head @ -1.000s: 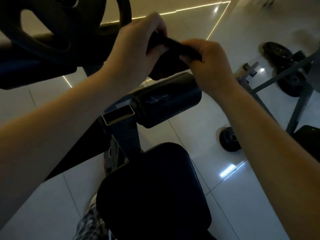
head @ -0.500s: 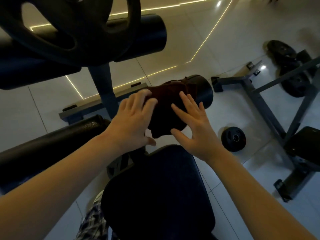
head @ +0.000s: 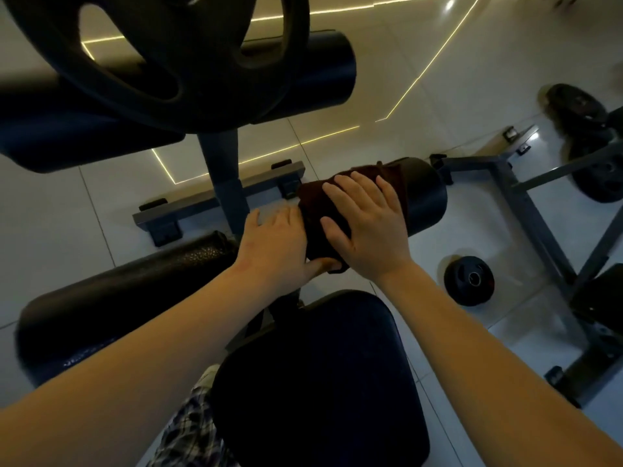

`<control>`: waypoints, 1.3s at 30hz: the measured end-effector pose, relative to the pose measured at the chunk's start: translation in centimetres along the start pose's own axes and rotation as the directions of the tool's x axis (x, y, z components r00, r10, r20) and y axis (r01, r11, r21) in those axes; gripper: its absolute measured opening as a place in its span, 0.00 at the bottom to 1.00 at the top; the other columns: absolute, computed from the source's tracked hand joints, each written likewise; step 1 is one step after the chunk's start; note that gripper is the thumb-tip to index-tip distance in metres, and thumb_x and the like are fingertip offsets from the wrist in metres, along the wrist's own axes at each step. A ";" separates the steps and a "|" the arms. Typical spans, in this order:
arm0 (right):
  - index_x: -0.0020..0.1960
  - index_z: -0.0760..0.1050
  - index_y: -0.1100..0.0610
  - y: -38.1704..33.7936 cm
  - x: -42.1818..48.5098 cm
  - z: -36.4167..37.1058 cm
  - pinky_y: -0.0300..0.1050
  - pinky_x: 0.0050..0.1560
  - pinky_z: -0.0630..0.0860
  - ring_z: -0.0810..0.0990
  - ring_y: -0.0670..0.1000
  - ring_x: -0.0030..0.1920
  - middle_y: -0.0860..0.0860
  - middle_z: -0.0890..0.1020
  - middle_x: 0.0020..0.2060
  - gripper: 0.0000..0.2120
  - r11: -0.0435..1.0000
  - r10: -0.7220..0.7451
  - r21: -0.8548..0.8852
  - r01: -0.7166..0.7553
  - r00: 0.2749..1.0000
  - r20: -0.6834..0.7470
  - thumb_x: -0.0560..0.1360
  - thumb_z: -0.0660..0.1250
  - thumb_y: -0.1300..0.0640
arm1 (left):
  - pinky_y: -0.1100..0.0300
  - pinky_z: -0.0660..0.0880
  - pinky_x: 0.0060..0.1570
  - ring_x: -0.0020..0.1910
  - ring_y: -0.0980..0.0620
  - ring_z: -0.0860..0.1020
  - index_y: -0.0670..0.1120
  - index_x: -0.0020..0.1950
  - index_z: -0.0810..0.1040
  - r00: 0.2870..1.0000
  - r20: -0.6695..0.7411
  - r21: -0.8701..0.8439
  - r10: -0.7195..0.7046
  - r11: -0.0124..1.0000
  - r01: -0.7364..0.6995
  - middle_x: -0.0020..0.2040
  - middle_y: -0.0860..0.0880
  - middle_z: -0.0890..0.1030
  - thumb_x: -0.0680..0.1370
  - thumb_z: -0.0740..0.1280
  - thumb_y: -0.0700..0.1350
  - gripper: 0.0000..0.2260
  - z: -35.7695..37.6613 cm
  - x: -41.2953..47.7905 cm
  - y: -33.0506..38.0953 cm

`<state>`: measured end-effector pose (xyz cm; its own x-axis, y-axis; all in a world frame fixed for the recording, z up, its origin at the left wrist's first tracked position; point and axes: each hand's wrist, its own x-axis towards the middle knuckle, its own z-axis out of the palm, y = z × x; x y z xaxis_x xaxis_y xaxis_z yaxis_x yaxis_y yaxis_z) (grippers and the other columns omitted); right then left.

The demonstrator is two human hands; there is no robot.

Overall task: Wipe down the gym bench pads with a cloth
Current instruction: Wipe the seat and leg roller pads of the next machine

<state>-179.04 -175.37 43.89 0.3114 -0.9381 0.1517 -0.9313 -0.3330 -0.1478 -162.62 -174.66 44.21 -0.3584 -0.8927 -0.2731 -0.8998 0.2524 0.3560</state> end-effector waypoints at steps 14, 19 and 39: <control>0.64 0.76 0.56 0.0 0.4 0.4 0.55 0.72 0.60 0.73 0.54 0.67 0.52 0.79 0.62 0.22 0.998 0.011 0.068 -0.006 0.997 -0.070 0.79 0.53 0.46 | 0.53 0.71 0.60 0.60 0.48 0.74 0.44 0.74 0.57 0.998 -0.049 -0.064 -0.040 0.997 0.037 0.65 0.47 0.71 0.65 0.73 0.67 0.47 0.5 0.9 0.5; 0.65 0.75 0.56 0.0 -0.3 0.6 0.53 0.73 0.57 0.71 0.53 0.69 0.52 0.78 0.64 0.22 0.996 0.017 0.084 -0.008 0.994 -0.104 0.79 0.53 0.46 | 0.57 0.73 0.52 0.56 0.49 0.76 0.44 0.75 0.54 0.997 -0.072 -0.013 0.004 1.000 -0.005 0.66 0.46 0.71 0.67 0.72 0.67 0.48 0.7 1.5 0.0; 0.72 0.67 0.56 0.2 -2.2 1.0 0.55 0.75 0.51 0.62 0.55 0.74 0.55 0.69 0.72 0.26 0.999 0.045 0.023 -0.043 0.995 -0.084 0.80 0.50 0.44 | 0.38 0.38 0.73 0.78 0.43 0.48 0.43 0.78 0.40 0.993 -0.082 0.247 0.084 0.967 -0.062 0.79 0.41 0.50 0.73 0.62 0.70 0.49 1.1 1.2 -0.1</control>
<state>-179.72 -173.46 42.60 0.2522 -0.9409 0.2260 -0.9392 -0.2942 -0.1768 -163.28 -175.36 42.84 -0.4112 -0.8959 -0.1680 -0.9095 0.3911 0.1406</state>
